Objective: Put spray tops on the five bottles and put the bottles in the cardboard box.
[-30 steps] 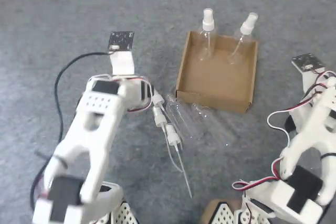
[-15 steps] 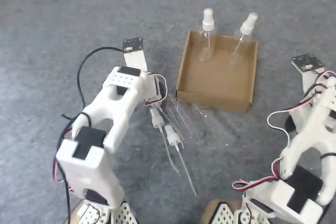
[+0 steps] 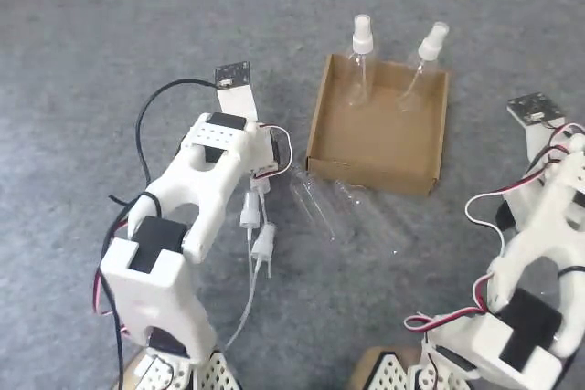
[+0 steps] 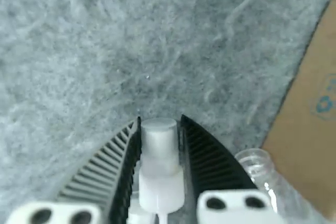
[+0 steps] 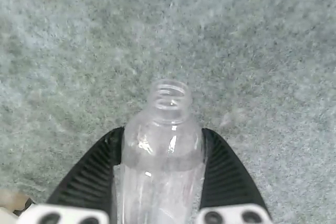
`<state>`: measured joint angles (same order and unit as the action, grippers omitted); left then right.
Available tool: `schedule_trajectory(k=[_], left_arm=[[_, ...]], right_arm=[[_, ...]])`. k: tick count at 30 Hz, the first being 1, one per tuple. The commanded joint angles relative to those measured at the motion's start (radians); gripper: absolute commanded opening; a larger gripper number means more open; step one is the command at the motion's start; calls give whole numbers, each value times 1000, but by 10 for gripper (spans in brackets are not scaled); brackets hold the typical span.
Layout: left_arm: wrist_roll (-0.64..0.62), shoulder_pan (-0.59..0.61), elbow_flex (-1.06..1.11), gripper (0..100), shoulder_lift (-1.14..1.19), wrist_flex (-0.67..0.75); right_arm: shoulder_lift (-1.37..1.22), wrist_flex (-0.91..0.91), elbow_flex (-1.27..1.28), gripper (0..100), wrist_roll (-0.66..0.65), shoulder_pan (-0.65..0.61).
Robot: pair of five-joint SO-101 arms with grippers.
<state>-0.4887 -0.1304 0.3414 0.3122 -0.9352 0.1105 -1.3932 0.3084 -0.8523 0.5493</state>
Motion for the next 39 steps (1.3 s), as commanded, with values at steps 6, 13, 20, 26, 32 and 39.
schedule_trajectory(k=[6, 13, 20, 26, 32, 39], left_arm=[[0, -3, -124, 90, -23, 11], [107, 12, -321, 90, -40, -170], [150, 57, -357, 90, -285, -230], [158, 107, -278, 90, -582, -230], [207, 163, -219, 90, -844, -230], [238, 249, -254, 90, -1074, -270]], right_arm=[[64, 7, -6, 6, -12, -4], [73, 5, -9, 6, -14, -5], [93, 8, -35, 6, -6, -13], [245, 5, -69, 6, 72, -67], [444, 8, -68, 6, 285, -323], [535, 91, -66, 6, 526, -799]])
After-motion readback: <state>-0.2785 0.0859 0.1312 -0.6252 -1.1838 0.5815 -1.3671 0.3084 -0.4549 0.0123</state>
